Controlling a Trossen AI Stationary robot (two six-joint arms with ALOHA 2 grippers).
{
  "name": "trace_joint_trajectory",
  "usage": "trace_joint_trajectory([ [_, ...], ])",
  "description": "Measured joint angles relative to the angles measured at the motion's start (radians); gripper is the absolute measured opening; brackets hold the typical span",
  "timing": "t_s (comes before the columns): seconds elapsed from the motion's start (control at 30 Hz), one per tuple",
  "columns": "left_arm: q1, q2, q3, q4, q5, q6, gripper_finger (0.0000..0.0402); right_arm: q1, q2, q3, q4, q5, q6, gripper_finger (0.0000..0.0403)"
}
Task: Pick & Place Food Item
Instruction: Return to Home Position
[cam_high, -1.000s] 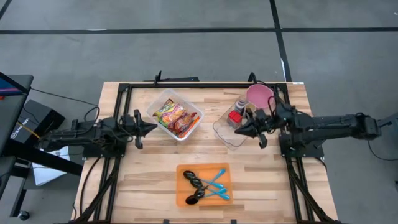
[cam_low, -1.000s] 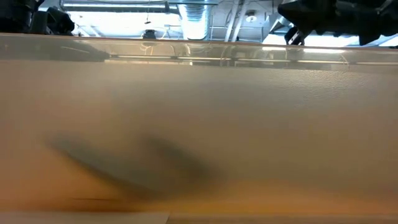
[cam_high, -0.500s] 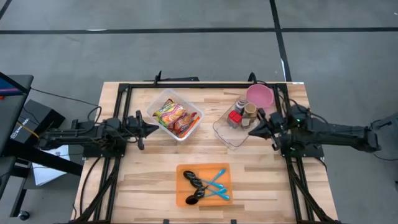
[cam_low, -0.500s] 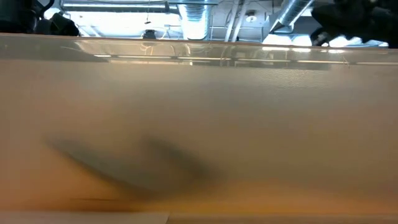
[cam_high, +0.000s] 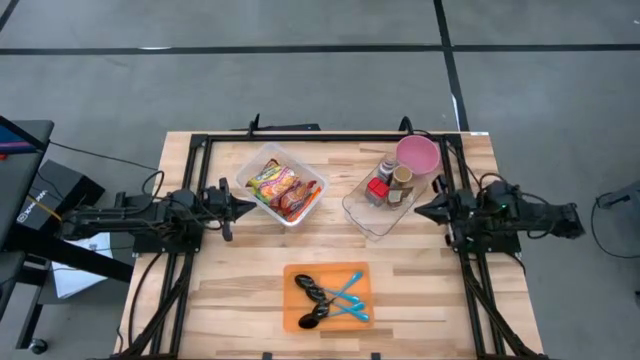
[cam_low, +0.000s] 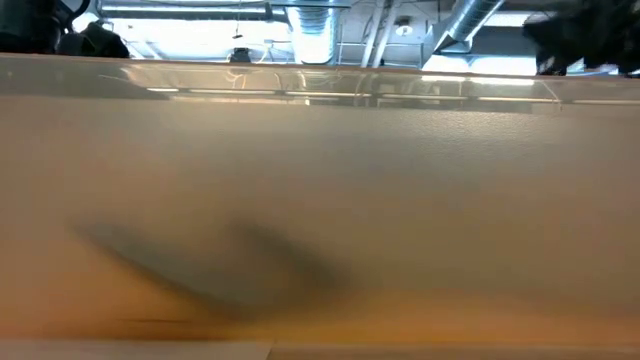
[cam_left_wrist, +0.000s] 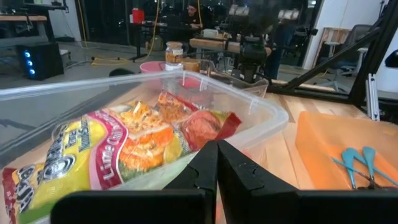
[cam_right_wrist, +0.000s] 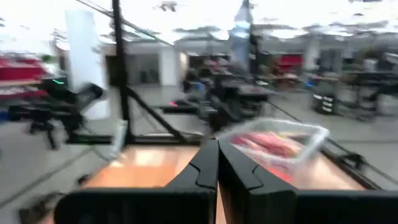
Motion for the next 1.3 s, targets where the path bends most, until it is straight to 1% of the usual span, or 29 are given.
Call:
trace_joint_trajectory([
  [0.07, 0.000, 0.008, 0.000, 0.011, 0.000, 0.000, 0.0002, 0.020, 0.000, -0.019, -0.028, 0.056, -0.023, 0.0000],
  [0.1, 0.000, 0.009, 0.000, 0.006, 0.000, 0.000, 0.0003, 0.028, 0.002, -0.025, -0.025, 0.063, -0.037, 0.0000],
  [0.2, 0.000, 0.014, 0.000, 0.010, 0.000, 0.000, 0.0003, 0.042, 0.000, -0.069, 0.041, 0.064, -0.055, 0.0000],
  [0.33, 0.000, 0.014, 0.000, 0.007, 0.000, 0.000, 0.0001, 0.048, 0.000, -0.165, 0.133, 0.064, -0.007, 0.0000],
  [0.37, 0.000, 0.014, 0.000, 0.008, 0.000, 0.000, 0.0001, 0.051, 0.000, -0.165, 0.137, 0.064, 0.002, 0.0000],
  [0.5, 0.000, 0.014, 0.000, 0.007, 0.001, 0.000, 0.0003, 0.069, 0.000, -0.165, 0.110, 0.068, -0.011, 0.0000],
  [0.63, 0.000, 0.014, 0.000, 0.007, 0.001, 0.000, 0.0002, 0.076, 0.000, -0.165, 0.042, 0.068, -0.105, 0.0000],
  [0.7, 0.000, 0.014, 0.000, 0.007, 0.001, 0.000, 0.0002, 0.075, 0.018, -0.165, 0.042, 0.064, -0.114, 0.0000],
  [0.9, 0.000, 0.014, 0.000, 0.008, 0.001, 0.000, 0.0005, 0.075, 0.071, -0.165, 0.040, 0.064, 0.027, 0.0000],
  [1.07, 0.000, 0.014, 0.000, 0.011, 0.001, 0.000, 0.0004, 0.075, 0.076, -0.165, 0.039, 0.064, 0.146, 0.0000],
  [1.3, 0.000, 0.014, 0.000, 0.014, 0.001, 0.000, 0.0003, 0.075, 0.075, -0.165, 0.039, 0.064, 0.160, 0.0000],
])
